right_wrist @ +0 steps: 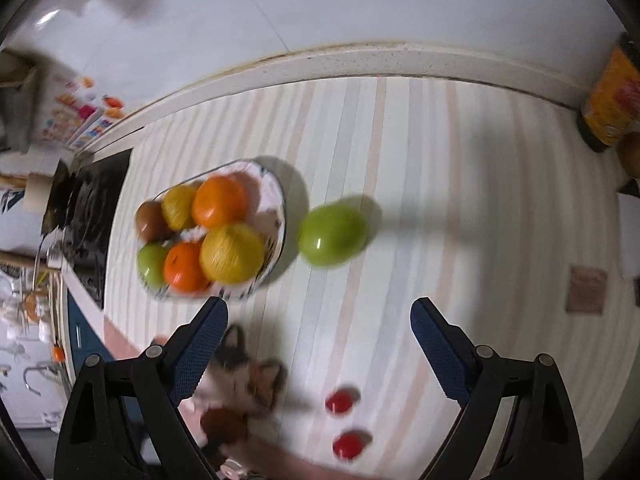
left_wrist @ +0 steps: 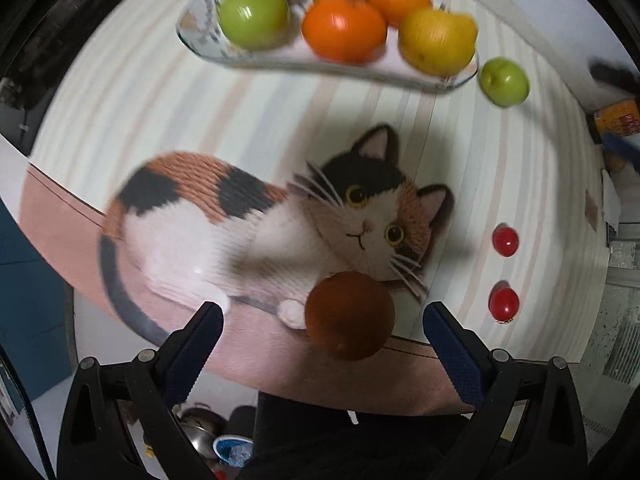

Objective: Organize fruits
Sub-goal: 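Grasp the brown round fruit with the left tool while the right tool grasps the green apple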

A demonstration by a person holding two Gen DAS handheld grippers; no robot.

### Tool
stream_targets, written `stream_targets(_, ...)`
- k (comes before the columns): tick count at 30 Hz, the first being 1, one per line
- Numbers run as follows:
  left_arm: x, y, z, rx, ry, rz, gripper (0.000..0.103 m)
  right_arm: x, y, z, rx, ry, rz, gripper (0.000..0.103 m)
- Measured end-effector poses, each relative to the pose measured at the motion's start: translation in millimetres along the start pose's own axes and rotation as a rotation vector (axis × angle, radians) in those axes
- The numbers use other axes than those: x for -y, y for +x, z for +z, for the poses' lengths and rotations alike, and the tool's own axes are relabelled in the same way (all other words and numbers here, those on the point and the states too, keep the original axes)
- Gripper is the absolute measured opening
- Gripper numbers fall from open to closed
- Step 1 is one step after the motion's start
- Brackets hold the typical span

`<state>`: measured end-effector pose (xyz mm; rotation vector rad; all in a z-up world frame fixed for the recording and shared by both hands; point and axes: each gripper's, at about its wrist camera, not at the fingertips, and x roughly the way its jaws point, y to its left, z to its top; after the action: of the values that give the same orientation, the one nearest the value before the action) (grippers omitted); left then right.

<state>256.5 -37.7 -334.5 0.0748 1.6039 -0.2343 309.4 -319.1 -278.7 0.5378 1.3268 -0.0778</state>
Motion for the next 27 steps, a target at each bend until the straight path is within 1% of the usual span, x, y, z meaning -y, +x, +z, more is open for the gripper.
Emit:
stream_targets(3, 2, 15, 1, -0.026, -0.014, -0.012, 0.101, 3, 34, 26, -0.039, 0.033, -0.01, 0.089)
stream_targets(5, 3, 22, 1, -0.042, -0.027, -0.026, 0.101, 6, 60, 39, -0.083, 0.066, -0.006, 0.085)
stream_targets(6, 3, 25, 1, -0.048, -0.035, -0.031, 0.099, 7, 69, 42, -0.098, 0.077, -0.005, 0.082)
stream_targets(7, 3, 27, 1, -0.049, -0.04, -0.038, 0.096, 7, 80, 45, -0.117, 0.088, -0.005, 0.076)
stream_targets(8, 3, 29, 1, -0.05, -0.043, -0.042, 0.091, 7, 89, 47, -0.131, 0.096, -0.006, 0.073)
stream_targets(10, 4, 34, 0, -0.061, -0.047, -0.049, 0.084, 8, 101, 48, -0.149, 0.102, -0.012, 0.062)
stream_targets(11, 5, 35, 0, -0.062, -0.048, -0.053, 0.075, 8, 104, 48, -0.147, 0.099, -0.016, 0.062)
stream_targets(12, 6, 37, 0, -0.069, -0.044, -0.053, 0.065, 6, 104, 47, -0.128, 0.087, -0.017, 0.062)
stream_targets(13, 6, 38, 0, -0.071, -0.039, -0.051, 0.064, 4, 104, 45, -0.126, 0.068, -0.029, 0.062)
stream_targets(14, 8, 37, 0, -0.061, -0.031, -0.052, 0.056, 3, 104, 41, -0.132, 0.049, -0.037, 0.062)
stream_targets(15, 9, 36, 0, -0.056, -0.021, -0.057, 0.053, 2, 104, 37, -0.14, 0.03, -0.042, 0.062)
stream_targets(18, 13, 33, 3, -0.046, -0.004, -0.038, 0.052, -3, 98, 15, -0.171, -0.042, -0.053, 0.062)
stream_targets(20, 10, 31, 5, -0.036, -0.014, -0.035, 0.052, -6, 95, -3, -0.198, -0.085, -0.055, 0.062)
stream_targets(22, 8, 27, 8, -0.019, -0.028, -0.034, 0.052, -9, 92, -29, -0.235, -0.127, -0.046, 0.062)
stream_targets(24, 4, 23, 14, -0.001, -0.04, -0.029, 0.052, -13, 92, -46, -0.255, -0.155, -0.047, 0.062)
stream_targets(27, 3, 18, 22, 0.024, -0.051, -0.022, 0.052, -13, 93, -69, -0.257, -0.186, -0.057, 0.062)
